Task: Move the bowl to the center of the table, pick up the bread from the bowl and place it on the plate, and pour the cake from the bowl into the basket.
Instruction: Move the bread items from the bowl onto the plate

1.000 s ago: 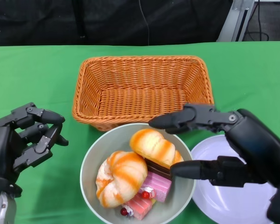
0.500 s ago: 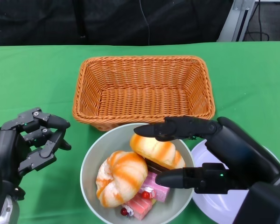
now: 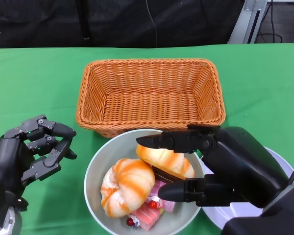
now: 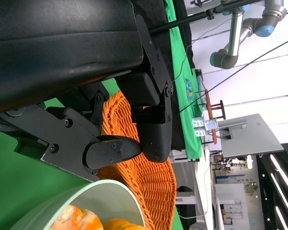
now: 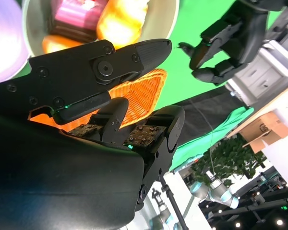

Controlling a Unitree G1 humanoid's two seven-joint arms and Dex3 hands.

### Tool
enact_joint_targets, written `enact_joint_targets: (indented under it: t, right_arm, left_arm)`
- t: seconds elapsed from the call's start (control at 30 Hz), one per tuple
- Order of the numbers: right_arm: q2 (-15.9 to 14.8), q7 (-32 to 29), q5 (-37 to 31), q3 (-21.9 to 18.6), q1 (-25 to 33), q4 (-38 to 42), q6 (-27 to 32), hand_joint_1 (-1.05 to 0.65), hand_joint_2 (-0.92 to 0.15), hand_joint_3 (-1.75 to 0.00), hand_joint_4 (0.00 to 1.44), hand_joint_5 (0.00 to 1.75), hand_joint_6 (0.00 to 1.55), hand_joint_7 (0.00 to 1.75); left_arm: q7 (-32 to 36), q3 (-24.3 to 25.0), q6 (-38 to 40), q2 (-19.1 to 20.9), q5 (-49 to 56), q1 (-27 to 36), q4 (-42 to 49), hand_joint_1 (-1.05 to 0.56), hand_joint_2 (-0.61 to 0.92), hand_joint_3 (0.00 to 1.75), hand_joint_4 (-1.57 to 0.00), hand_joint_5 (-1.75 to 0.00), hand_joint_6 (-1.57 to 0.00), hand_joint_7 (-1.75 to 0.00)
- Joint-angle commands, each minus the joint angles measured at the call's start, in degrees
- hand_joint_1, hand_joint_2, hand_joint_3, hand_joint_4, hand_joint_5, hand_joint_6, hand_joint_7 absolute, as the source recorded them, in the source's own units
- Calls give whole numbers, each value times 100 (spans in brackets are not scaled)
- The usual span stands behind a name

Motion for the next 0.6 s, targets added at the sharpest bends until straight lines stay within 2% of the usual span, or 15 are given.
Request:
enact_joint_targets:
  t: [0.03, 0.6]
  right_arm:
    - [-12, -65, -230, 13, 17, 68, -183, -74, -92, -3, 83, 41, 68, 1]
    - [155, -41, -1028, 77, 133, 333, -495, -75, -92, -3, 81, 43, 66, 0]
  left_arm:
    - [67, 51, -52, 71, -18, -73, 60, -21, 74, 55, -96, -116, -100, -91]
    - [210, 1, -279, 105, 211, -67, 202, -21, 74, 55, -95, -117, -99, -91]
